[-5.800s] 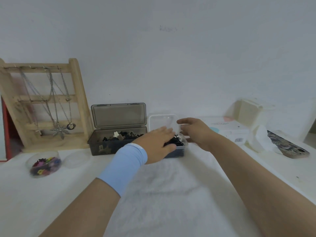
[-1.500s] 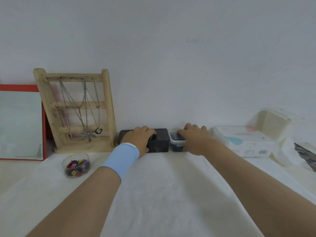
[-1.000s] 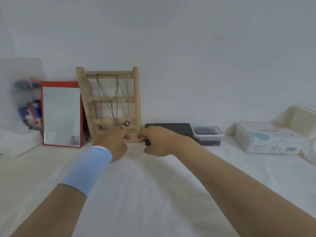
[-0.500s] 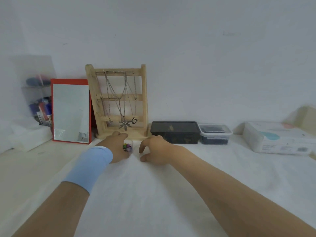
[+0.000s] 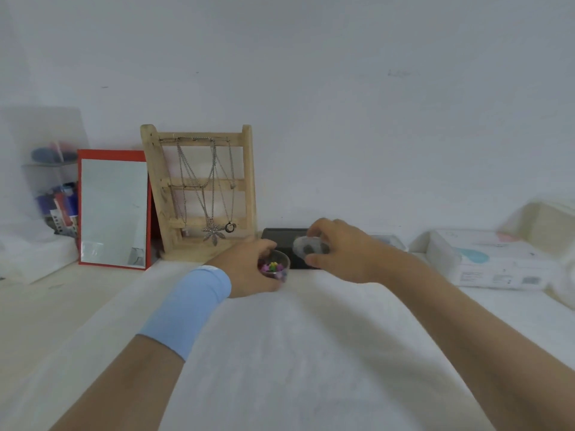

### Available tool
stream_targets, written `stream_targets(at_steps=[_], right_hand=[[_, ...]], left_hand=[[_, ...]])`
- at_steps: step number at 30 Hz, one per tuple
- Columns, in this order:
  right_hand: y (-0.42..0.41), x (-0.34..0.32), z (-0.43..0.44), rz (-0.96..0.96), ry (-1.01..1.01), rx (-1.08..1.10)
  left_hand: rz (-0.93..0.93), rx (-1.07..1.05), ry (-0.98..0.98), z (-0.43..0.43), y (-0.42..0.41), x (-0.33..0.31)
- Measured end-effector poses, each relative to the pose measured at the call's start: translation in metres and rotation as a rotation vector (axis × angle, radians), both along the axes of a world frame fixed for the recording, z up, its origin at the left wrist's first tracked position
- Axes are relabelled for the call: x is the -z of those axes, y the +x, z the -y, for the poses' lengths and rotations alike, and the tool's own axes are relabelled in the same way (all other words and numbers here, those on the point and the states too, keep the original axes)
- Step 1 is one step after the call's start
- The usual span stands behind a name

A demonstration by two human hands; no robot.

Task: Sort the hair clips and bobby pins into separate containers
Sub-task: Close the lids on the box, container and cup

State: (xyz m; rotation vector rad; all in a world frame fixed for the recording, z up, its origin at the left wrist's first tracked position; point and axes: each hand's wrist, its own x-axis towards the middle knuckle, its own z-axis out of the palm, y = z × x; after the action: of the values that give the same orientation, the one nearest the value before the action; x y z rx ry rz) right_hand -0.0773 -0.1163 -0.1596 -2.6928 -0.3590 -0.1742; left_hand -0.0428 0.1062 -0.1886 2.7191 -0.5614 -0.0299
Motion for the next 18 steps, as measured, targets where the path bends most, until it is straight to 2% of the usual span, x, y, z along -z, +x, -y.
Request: stream_targets(at_steps=[3,6,9,14,18], right_hand=[[-0.009,-0.004,0.029,-0.030,0.134,0.046],[-0.008,0.008,0.041,-0.058,0.156,0.048],[-0.006,0.027,0.045,-0.099,0.222,0.023],[-0.005,0.039,0.046,-0.151,0.213,-0.008],[-0.002,0.038,0.040,-0.123,0.166,-0.027]], left_hand=[[-0.007,0.059,0.011,0.038,-0.003,0.001],[-0.061,0.121,-0.013,0.066,-0.002,0.016],[-0.154,0.138,-0.167,0.077,-0.002,0.032],[-0.308,0.130,-0.352,0.061,0.002,0.040],[-0.354,-0.007,-0.583,0.059,0.011,0.038]])
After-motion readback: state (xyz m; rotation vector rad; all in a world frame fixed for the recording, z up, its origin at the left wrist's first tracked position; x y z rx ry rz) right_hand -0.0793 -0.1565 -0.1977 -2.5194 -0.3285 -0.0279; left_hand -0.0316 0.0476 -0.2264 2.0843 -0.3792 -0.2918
